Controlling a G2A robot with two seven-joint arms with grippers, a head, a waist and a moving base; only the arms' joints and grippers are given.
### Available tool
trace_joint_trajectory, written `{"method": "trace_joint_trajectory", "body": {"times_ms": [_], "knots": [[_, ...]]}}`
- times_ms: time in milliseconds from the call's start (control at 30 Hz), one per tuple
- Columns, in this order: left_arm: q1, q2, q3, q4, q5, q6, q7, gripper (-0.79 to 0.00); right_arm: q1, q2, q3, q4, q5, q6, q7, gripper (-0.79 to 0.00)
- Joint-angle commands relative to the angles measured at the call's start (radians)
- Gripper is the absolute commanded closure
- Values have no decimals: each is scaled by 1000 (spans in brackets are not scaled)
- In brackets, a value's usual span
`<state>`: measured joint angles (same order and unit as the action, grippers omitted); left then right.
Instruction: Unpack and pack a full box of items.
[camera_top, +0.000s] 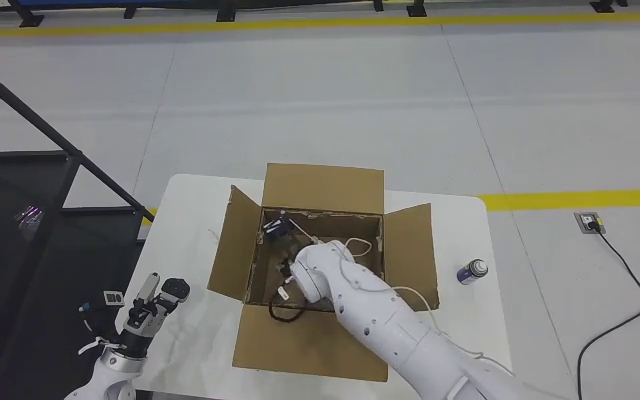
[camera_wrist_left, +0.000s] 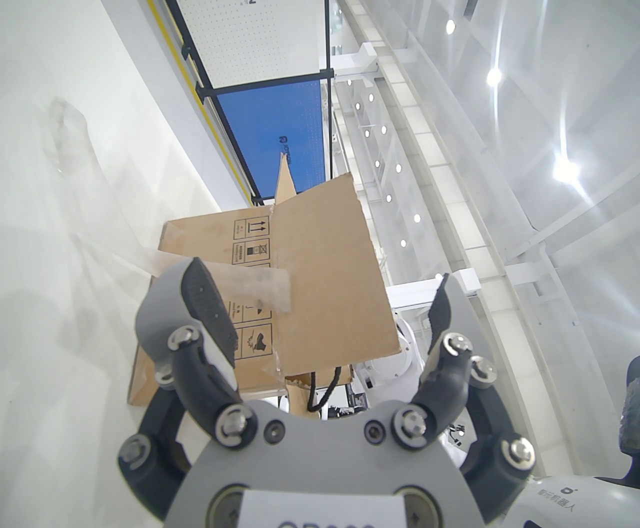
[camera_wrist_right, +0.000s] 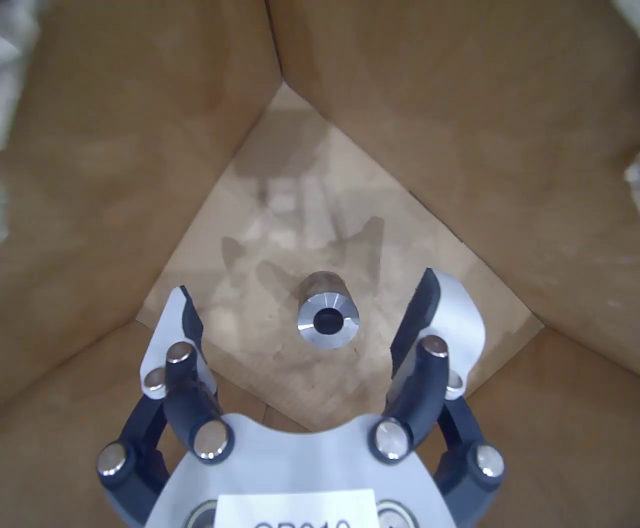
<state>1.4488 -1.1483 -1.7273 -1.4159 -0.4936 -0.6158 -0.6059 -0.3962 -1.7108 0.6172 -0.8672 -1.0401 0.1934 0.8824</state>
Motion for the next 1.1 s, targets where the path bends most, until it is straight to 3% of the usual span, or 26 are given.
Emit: {"method": "trace_joint_trajectory", "body": {"times_ms": [0,200,367,533,633,733,867,1067], "knots": [[0,0,0,0,0,0,0,-785,-28,22,32,-93,-35,1,21,-785],[0,0,0,0,0,0,0,-785,-223,111,169,-517,-198,-12,136,-785],[0,0,0,0,0,0,0,-785,-433,174,313,-893,-331,-85,211,-785],[0,0,0,0,0,0,0,-785,-602,215,520,-1198,-410,-125,210,-785],[0,0,0,0,0,0,0,-785,-676,231,682,-1305,-397,-133,198,-785],[0,0,0,0,0,0,0,-785,-702,243,852,-1299,-423,-113,187,-785],[0,0,0,0,0,0,0,-785,-678,257,1012,-1176,-360,-150,221,-785],[0,0,0,0,0,0,0,-785,-654,275,1127,-944,-296,-215,243,-785]]}}
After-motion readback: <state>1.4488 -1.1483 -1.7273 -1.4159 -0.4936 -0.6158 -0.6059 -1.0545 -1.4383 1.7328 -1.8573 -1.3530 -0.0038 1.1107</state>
